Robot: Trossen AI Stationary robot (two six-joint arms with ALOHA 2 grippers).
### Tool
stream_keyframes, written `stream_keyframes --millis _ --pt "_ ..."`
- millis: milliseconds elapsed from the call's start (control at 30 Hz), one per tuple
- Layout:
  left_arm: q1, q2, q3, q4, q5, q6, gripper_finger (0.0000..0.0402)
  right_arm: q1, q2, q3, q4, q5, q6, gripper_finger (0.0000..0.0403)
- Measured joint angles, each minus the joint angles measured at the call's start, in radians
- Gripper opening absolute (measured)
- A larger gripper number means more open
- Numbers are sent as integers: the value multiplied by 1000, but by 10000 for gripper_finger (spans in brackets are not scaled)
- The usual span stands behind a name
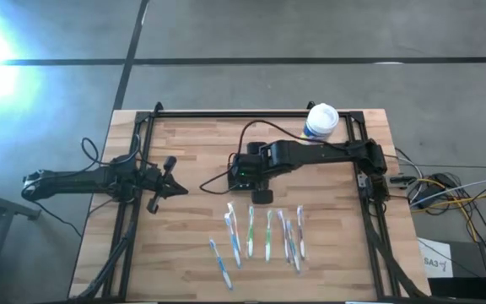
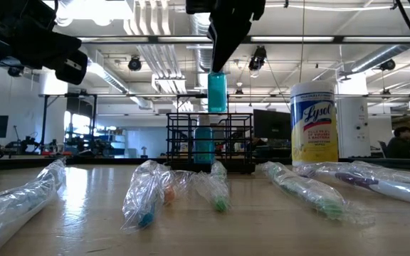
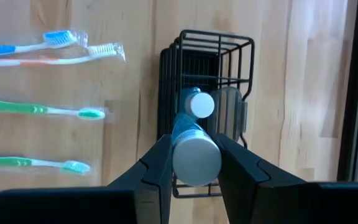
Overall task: Pick & Place toothbrushing station
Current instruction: Put the mouthwash bottle into the black wire organizer
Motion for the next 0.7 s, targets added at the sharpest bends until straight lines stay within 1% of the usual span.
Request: stream_keyframes --millis 367,567,700 --pt "0 0 0 0 0 -1 16 -22 -2 -7 18 11 30 87" --pt "0 0 0 1 0 -1 19 -30 2 -23 20 10 26 87" --pt "0 0 0 3 0 -1 15 -29 2 -47 52 2 22 87"
